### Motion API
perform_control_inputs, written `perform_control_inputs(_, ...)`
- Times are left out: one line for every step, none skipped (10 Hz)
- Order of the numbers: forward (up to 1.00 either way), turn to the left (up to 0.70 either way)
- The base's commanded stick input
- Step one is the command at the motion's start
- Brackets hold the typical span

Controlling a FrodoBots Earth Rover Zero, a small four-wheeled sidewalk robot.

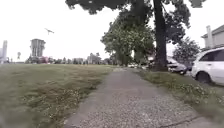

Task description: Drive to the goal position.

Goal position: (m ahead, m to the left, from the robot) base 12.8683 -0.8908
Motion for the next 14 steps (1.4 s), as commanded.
perform_control_inputs(0.7, 0.0)
perform_control_inputs(0.7, 0.0)
perform_control_inputs(0.7, 0.0)
perform_control_inputs(0.7, 0.0)
perform_control_inputs(0.7, 0.0)
perform_control_inputs(0.7, 0.0)
perform_control_inputs(0.7, 0.0)
perform_control_inputs(0.7, 0.0)
perform_control_inputs(0.7, 0.0)
perform_control_inputs(0.7, 0.0)
perform_control_inputs(0.7, 0.0)
perform_control_inputs(0.7, 0.0)
perform_control_inputs(0.7, 0.0)
perform_control_inputs(0.7, 0.0)
